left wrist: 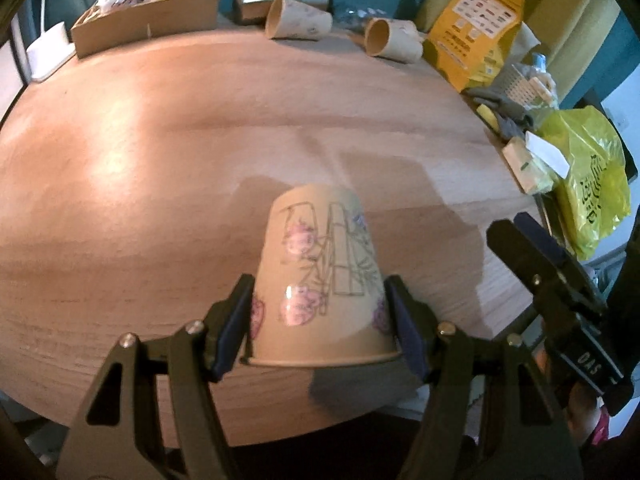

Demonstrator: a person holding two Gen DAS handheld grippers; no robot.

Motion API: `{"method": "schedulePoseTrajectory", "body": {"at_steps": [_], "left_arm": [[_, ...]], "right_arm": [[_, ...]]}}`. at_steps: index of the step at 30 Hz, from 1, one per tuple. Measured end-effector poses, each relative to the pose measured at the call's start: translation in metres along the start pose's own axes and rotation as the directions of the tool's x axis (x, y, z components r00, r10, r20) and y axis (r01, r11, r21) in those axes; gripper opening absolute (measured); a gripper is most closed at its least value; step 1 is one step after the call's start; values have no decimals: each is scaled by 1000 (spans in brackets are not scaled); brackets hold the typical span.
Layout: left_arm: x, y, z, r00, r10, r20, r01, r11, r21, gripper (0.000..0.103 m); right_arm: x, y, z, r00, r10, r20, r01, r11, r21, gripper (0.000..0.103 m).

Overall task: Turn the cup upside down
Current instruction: 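Lift the cup with the left gripper and carry it toward the right gripper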

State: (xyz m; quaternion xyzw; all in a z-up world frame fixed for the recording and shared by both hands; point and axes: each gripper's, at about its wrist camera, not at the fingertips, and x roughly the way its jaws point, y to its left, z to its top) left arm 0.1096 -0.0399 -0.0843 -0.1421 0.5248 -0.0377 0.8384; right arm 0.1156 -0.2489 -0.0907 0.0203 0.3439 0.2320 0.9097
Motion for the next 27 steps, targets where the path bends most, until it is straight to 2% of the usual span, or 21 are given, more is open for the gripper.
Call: {"method": "schedulePoseTrajectory", "body": {"at_steps": [8,15,23,24,25,27], "left_arm": [[5,17,-3,1000,-26,-14,26,998,-52,68],[6,20,-2,999,-35,-20,33,998,-61,68],[-9,21,-3,999,-38,25,39,998,-46,69],[-13,20,-4,999,-37,34,38,999,-38,71],[-18,21,-5,998,-39,47,40,999,-33,78],[-28,25,-7,996,-50,72,53,998,-38,82]], "right_arm": [[-1,11,2,1000,-19,-5,19,999,-28,91],[3,14,2,1000,-20,-19,20,999,-32,91],[6,20,8,999,5,-44,-6,999,-35,91],[7,22,10,998,14,-53,-16,999,-35,91],[8,23,13,998,28,-64,-30,999,-33,91],[11,26,17,996,48,-80,-51,998,-29,91]]}}
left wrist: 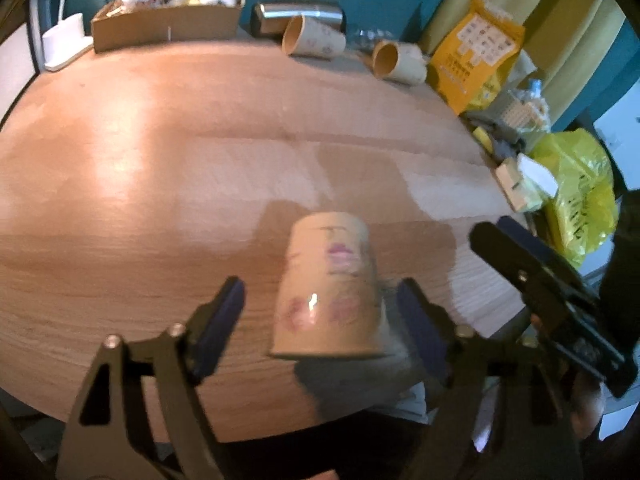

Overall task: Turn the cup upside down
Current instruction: 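Lift the cup with the left gripper and carry it toward the right gripper, then grasp the cup with the right gripper while the left gripper releases it, then rotate the held cup with the right gripper so its opening faces up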

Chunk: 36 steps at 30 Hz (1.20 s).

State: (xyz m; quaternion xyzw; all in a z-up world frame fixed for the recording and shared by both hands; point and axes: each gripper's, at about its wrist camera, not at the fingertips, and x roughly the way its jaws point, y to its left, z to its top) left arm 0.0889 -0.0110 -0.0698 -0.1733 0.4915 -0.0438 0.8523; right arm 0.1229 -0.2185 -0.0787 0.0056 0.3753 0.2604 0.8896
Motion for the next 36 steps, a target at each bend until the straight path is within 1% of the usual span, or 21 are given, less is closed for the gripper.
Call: {"method": "schedulePoseTrajectory", "body": {"at_steps": [1,3,5,8,11,14,16,18,19,20,22,25,26,27,29,31,32,33,34,35,36], "left_arm": [[-4,2,-1,1000,0,11,0,1000,0,82],[-13,9,-2,999,8,34,-8,1000,-5,82],[-19,17,-5,998,13,53,-13,1000,-11,82],[-25,28,-8,997,27,72,-26,1000,-10,82],[-25,42,-11,996,36,76,-35,999,-7,82],[-24,55,-15,996,37,78,-36,999,-12,82],[-24,64,-16,996,35,80,-34,999,-15,82],[-23,71,-16,996,34,83,-33,999,-16,82],[-23,74,-16,996,31,84,-30,999,-17,82],[-23,77,-16,996,24,84,-23,1000,-18,82],[-23,82,-16,996,17,87,-16,1000,-16,82],[-24,87,-14,996,10,94,-8,1000,-15,82],[-24,89,-14,995,8,95,-7,1000,-15,82],[-24,91,-13,995,6,96,-5,1000,-17,82],[-25,93,-14,995,1,103,1,1000,-20,82],[-26,93,-14,993,1,115,1,1000,-17,82],[-27,92,-14,993,1,121,1,1000,-14,82],[-28,92,-14,992,1,129,1,1000,-11,82],[-28,91,-14,991,0,135,1,1000,-10,82],[-29,90,-14,990,-1,144,2,1000,-6,82],[-29,89,-14,989,-3,150,4,1000,-3,82]], "right_arm": [[2,2,2,1000,14,-10,-14,1000,2,91],[11,6,6,996,69,-60,-68,998,19,91],[22,9,9,985,129,-119,-123,991,52,91],[38,21,10,973,140,-184,-131,990,61,91],[56,29,14,955,159,-250,-144,986,79,91],[76,33,18,925,186,-331,-156,981,113,90],[88,36,22,908,180,-378,-149,983,111,90],[97,39,23,893,175,-415,-141,984,112,85],[100,41,24,886,168,-432,-135,985,106,80],[103,42,24,882,159,-444,-128,987,99,75],[108,47,24,873,148,-465,-122,989,84,69],[110,53,24,870,149,-469,-130,989,72,68],[110,54,24,871,149,-467,-132,989,69,66],[109,56,25,877,146,-457,-133,989,60,66],[102,60,26,894,133,-427,-130,991,37,64],[89,65,29,932,104,-348,-116,993,-15,64],[82,67,30,951,68,-301,-89,995,-55,64],[73,70,30,971,25,-237,-51,993,-105,64],[63,75,29,987,-12,-162,-13,988,-155,64],[54,79,27,995,-44,-86,26,979,-200,64],[48,81,25,997,-71,-22,63,970,-234,64]]}}
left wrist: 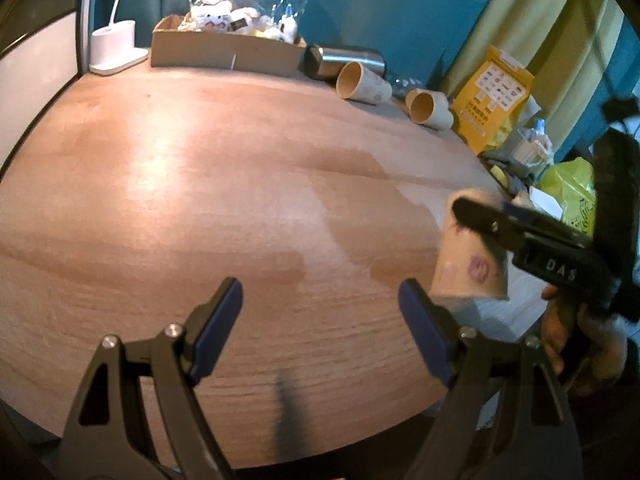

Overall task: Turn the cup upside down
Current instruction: 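Rotate the held cup with the right gripper so its opening faces up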

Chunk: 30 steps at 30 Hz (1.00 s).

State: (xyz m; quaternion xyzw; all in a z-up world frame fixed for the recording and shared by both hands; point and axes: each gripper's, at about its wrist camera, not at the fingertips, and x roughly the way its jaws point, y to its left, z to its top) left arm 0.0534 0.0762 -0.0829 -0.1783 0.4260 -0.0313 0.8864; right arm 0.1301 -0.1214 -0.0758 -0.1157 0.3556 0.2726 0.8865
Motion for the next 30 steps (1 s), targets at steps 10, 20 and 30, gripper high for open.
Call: {"method": "schedulePoseTrajectory", "body": {"at_steps": [10,20,30], "left_arm": [[-2,-20,-5,998,30,52,-33,998,49,82],[0,-43,-13,998,35,50,-40,995,96,82],[1,-49,-18,996,50,71,-57,993,107,82]], "right_arm": [[-18,-3,-56,869,-328,371,386,918,-92,64],[-22,-10,-95,813,-390,432,456,888,-56,64],[-31,-7,-106,816,-369,446,441,895,-65,65]]}}
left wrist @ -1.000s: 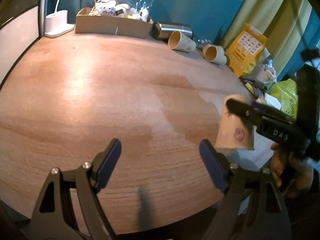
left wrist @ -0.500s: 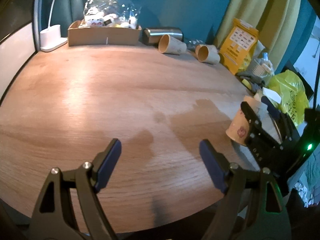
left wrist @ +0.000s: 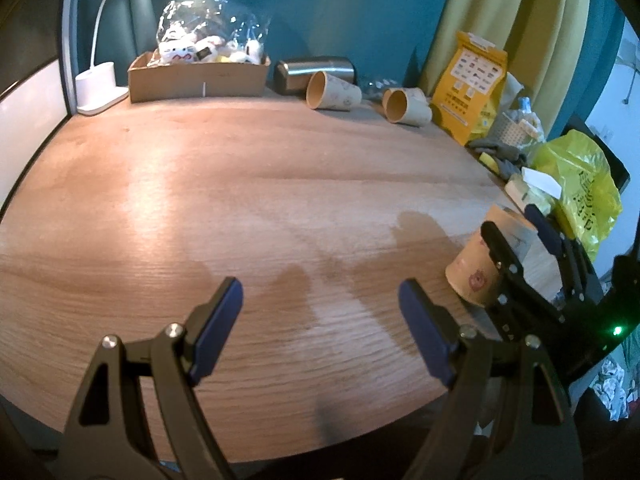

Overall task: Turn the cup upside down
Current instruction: 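Rotate the held cup with the right gripper so its opening faces up, then lower the cup onto the table and open the right gripper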

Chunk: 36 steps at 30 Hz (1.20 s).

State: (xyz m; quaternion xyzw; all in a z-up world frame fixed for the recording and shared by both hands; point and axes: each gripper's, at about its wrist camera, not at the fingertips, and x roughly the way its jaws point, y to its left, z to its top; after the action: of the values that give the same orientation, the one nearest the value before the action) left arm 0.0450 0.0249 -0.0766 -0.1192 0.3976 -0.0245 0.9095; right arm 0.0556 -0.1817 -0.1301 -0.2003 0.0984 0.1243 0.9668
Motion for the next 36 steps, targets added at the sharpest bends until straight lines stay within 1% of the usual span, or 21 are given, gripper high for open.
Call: {"method": "schedulePoseTrajectory", "body": {"at_steps": [3,7,11,21,22,23,25,31,33,36], "left_arm": [[0,0,-1,1000,0,0,0,1000,0,82],[1,-2,-1,1000,-1,1,1,1000,7,82],[0,-3,-3,1000,-1,2,1,1000,14,82],[-3,-4,-2,1000,2,20,-2,1000,19,82],[-5,-4,-2,1000,1,27,-1,1000,20,82],[-7,-6,-1,999,2,35,-3,1000,22,82],[-13,-10,0,998,12,63,-15,999,37,82],[-34,-22,4,988,20,151,-31,997,67,82],[-39,-25,5,987,10,163,-22,997,72,82],[-46,-29,6,986,-8,169,-4,998,69,82]], "right_arm": [[-4,-1,-1,1000,18,4,-18,1000,10,65],[-6,1,-3,1000,18,4,-18,1000,7,65],[-4,4,-7,998,45,-47,-44,999,22,65],[-7,-2,-1,997,64,-48,-62,997,44,65],[-7,-4,1,996,73,-54,-69,996,56,66],[-7,-7,3,995,80,-60,-76,995,68,70],[-10,-14,11,993,101,-68,-93,990,105,74],[-25,-35,35,987,134,-85,-115,973,200,74],[-31,-41,41,986,144,-84,-122,967,224,74],[-38,-47,47,986,143,-82,-121,965,231,74]]}}
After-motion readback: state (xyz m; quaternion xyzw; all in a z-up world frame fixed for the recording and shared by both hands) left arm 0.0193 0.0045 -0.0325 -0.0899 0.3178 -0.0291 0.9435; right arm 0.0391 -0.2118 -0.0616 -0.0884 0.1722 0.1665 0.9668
